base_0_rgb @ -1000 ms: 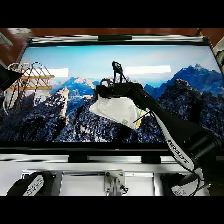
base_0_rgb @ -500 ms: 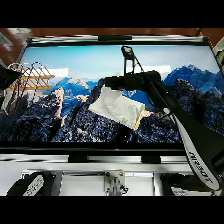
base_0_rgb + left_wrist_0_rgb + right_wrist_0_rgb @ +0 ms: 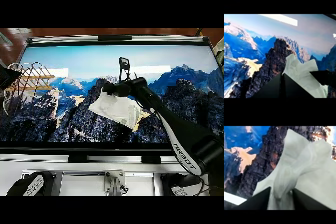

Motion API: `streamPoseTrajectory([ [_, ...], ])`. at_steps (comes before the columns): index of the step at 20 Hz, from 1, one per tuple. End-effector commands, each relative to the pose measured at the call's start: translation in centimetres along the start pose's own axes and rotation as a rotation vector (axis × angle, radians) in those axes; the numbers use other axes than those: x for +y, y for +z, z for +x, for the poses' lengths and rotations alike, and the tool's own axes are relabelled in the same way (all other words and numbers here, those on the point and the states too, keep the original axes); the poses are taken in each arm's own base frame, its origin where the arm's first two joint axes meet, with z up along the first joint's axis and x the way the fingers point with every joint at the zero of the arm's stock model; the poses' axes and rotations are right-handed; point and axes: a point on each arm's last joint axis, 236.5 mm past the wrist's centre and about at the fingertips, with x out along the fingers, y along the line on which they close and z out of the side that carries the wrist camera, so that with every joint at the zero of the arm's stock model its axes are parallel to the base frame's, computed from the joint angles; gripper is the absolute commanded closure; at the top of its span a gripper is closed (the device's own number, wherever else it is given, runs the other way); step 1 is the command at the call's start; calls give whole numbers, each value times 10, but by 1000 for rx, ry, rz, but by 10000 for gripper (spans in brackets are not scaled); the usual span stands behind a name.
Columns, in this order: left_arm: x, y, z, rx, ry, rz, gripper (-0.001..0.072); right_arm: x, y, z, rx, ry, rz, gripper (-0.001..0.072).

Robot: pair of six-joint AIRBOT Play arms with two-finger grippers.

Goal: Fold the shirts.

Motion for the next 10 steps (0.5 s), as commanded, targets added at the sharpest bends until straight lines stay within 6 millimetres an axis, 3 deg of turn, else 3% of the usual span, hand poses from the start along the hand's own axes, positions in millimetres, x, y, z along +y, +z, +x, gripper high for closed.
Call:
streamPoseTrajectory([
  [1, 0, 0, 0, -1, -1, 0, 683, 0, -8, 14, 26, 27, 44, 102],
  [3, 0, 0, 0, -1, 0, 0, 683, -30, 8, -17, 35, -55, -31, 102],
  [6, 0, 0, 0, -1, 0, 0, 683, -126, 41, -93, 46, -329, -100, 102],
  [8, 0, 0, 0, -1, 0, -1, 683, -176, 44, -132, 102, -415, -71, 102],
  [10, 0, 0, 0, 0, 0, -1, 682, -179, 35, -136, 163, -315, 1, 102],
])
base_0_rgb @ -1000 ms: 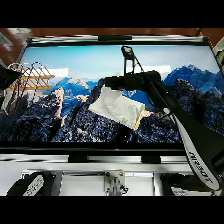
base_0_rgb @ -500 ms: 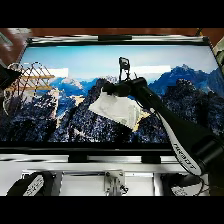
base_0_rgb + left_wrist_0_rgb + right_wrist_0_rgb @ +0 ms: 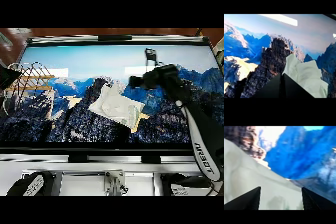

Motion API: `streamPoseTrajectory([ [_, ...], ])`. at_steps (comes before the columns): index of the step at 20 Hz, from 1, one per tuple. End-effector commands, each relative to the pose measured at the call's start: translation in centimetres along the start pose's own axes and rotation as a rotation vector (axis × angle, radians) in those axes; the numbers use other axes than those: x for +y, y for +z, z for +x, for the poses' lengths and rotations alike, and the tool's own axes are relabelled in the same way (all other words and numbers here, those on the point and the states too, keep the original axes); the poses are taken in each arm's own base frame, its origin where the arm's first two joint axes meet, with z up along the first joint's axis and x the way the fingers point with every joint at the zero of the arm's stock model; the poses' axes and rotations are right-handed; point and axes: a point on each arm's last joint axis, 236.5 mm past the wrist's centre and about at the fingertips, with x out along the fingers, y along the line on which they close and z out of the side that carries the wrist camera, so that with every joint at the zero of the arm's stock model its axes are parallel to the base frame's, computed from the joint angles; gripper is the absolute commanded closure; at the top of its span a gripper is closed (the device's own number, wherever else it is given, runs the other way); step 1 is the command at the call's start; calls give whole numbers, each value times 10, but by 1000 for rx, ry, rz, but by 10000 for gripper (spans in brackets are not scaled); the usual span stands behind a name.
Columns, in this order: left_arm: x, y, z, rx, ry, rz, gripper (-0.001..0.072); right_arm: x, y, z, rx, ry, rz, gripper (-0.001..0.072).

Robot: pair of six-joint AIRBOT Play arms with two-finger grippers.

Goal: Fold the shirts.

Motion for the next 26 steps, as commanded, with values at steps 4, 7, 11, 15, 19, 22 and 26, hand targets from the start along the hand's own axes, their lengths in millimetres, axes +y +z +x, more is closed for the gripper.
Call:
streamPoseTrajectory([
  [4, 0, 0, 0, 0, 0, 0, 682, -44, -45, -16, 221, 38, 23, 102],
  [7, 0, 0, 0, 0, 0, -1, 682, -37, -117, 14, 401, 127, 97, 102],
  [11, 0, 0, 0, 0, 0, -1, 682, -14, -144, 47, 366, 278, 275, 48],
  [15, 0, 0, 0, 0, 0, -1, 682, -13, -144, 62, 352, 277, 316, 48],
  [19, 0, 0, 0, 0, 0, -1, 682, -5, -158, 84, 416, 317, 402, 115],
  [22, 0, 0, 0, 0, 0, -1, 682, 19, -122, 75, 322, 437, 351, 646],
  [26, 0, 0, 0, 0, 0, -1, 682, 51, 19, 10, -1, 538, 154, 642],
])
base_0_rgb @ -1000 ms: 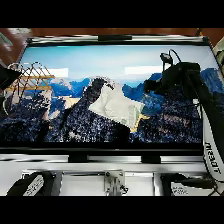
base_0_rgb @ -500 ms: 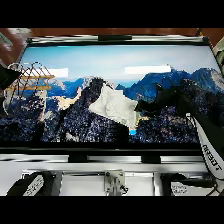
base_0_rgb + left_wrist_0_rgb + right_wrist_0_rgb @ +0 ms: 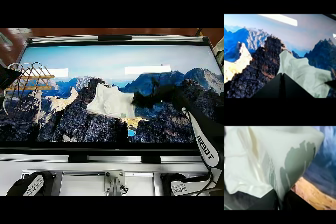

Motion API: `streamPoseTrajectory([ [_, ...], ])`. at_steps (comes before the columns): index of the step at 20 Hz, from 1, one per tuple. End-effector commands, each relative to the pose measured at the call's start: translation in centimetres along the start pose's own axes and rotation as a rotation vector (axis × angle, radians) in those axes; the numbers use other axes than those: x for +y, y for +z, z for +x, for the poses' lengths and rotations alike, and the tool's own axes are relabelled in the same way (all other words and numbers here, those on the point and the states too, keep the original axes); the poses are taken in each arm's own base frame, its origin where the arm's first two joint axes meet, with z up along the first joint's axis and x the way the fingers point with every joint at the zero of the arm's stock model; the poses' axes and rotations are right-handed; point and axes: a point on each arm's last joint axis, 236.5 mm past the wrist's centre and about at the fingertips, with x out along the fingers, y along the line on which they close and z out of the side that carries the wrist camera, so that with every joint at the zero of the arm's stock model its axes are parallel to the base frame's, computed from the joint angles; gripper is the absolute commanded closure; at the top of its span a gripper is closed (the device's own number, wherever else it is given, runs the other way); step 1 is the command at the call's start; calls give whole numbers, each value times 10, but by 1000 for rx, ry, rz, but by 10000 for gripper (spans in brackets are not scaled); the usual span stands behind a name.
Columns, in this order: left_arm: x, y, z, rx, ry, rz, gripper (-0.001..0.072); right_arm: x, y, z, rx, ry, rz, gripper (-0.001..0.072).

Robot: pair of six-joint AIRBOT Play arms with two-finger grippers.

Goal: Fold the shirts.

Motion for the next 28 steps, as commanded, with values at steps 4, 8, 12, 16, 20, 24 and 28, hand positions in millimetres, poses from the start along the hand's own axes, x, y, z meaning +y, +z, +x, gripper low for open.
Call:
streamPoseTrajectory([
  [4, 0, 0, 0, 0, 0, 1, 682, 108, 170, -138, -469, 22, -261, 643],
  [8, -1, -1, -1, 3, -1, 1, 682, 66, 225, -190, -620, -33, -205, 643],
  [12, -1, -2, -1, 9, -2, 1, 682, 9, 256, -221, -717, -83, -126, 643],
  [16, -1, -2, -1, 9, -2, 1, 682, -15, 296, -270, -946, -115, -118, 643],
  [20, -1, -2, -1, 9, -2, 1, 682, -25, 330, -314, -1201, -125, -107, 643],
  [24, -1, -2, -1, 9, -2, 1, 682, -61, 340, -329, -1263, -202, -107, 643],
  [28, -1, -2, -1, 9, -2, 1, 682, -171, 288, -276, -825, -454, -85, 643],
])
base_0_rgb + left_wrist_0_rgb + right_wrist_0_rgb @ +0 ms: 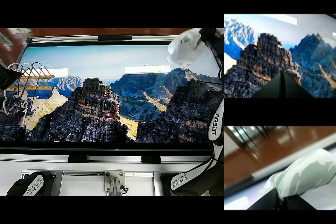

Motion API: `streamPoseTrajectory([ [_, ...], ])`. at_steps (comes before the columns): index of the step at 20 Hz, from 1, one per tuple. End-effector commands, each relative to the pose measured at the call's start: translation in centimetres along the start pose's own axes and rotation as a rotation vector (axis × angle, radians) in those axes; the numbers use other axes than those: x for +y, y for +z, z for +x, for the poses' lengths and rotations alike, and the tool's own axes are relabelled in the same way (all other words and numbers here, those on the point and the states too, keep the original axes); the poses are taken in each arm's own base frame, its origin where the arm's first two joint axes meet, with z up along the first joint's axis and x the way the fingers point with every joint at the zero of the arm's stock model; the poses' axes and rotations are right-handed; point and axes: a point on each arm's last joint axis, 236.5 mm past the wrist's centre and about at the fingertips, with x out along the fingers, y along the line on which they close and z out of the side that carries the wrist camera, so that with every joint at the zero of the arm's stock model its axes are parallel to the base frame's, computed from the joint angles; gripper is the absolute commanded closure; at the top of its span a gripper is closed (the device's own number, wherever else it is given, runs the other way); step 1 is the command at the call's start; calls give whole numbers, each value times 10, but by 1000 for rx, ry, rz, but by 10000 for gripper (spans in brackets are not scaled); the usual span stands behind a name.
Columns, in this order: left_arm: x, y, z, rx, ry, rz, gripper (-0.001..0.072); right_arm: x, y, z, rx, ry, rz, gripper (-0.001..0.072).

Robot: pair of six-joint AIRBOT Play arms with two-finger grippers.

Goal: Fold the shirts.

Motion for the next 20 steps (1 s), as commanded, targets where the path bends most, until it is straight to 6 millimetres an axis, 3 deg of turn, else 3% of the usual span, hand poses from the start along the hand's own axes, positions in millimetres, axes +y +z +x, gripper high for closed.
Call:
streamPoseTrajectory([
  [1, 0, 0, 0, -1, 0, 1, 682, -86, -83, -17, 379, -169, -94, 643],
  [2, 0, 0, 0, 0, 1, 0, 682, -109, -105, -30, 492, -217, -83, 643],
  [4, 0, 0, 1, 2, -1, 0, 682, -141, -129, -62, 649, -298, -53, 643],
  [8, -7, -3, 3, 11, -17, 12, 682, -180, -136, -114, 788, -450, 23, 643],
  [11, -16, -7, 6, 24, -36, 25, 682, -181, -155, -133, 878, -491, 112, 642],
  [14, -16, -8, 8, 28, -39, 47, 682, -169, -194, -145, 992, -493, 243, 642],
  [17, -13, -10, 12, 39, -37, 39, 682, -144, -227, -145, 1059, -420, 400, 642],
  [20, -11, -10, 15, 44, -35, 35, 682, -138, -238, -145, 1081, -425, 408, 642],
])
